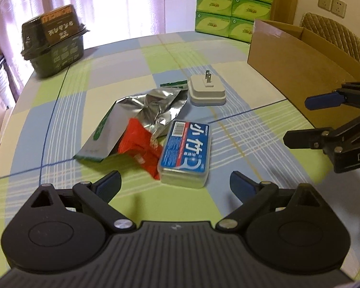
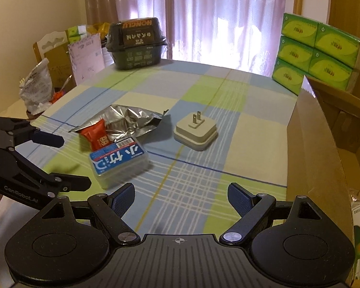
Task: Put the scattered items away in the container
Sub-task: 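Move both tools back from the cardboard box to the items on the table, then grasp the blue-and-white toothpick box with the left tool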
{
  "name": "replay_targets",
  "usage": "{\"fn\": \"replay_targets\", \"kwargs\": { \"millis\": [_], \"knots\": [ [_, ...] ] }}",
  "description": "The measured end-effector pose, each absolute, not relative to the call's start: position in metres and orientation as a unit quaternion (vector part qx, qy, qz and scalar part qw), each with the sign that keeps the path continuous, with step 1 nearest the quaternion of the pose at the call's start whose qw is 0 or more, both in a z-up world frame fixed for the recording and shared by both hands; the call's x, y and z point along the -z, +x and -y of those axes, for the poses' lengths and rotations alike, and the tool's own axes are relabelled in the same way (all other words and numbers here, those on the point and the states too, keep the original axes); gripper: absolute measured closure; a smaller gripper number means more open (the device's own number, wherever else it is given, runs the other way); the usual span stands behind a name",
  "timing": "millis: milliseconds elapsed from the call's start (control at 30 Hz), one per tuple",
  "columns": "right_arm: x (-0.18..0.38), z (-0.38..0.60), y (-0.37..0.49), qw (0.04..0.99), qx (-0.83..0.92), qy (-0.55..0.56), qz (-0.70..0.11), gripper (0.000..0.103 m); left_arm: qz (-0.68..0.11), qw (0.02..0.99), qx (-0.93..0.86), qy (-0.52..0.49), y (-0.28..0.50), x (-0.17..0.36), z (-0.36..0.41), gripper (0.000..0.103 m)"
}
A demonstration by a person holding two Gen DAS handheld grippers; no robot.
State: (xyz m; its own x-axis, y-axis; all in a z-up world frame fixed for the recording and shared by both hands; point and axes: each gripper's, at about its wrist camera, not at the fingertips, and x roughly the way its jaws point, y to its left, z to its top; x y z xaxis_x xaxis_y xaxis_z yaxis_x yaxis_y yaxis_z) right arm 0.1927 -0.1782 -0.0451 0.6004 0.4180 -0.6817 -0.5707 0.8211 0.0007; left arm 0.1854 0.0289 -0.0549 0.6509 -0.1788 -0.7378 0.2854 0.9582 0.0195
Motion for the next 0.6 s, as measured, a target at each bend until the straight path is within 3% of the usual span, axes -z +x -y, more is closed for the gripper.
{"fn": "replay_targets", "kwargs": {
  "millis": [267,433,600],
  "knots": [
    [0.04,0.183,0.196,0.895,-0.268,-0.104,-0.342,0.013,-0.41,0.897,0.146,0.082,0.2,0.07,-0.02,0.036],
    [0.042,0.183,0.198,0.893,-0.268,-0.109,-0.344,0.013,-0.404,0.9,0.141,0.083,0.205,0.071,-0.014,0.037],
    [0.042,0.185,0.199,0.896,-0.263,-0.107,-0.342,0.013,-0.41,0.897,0.141,0.082,0.21,0.076,-0.011,0.046]
  ]
}}
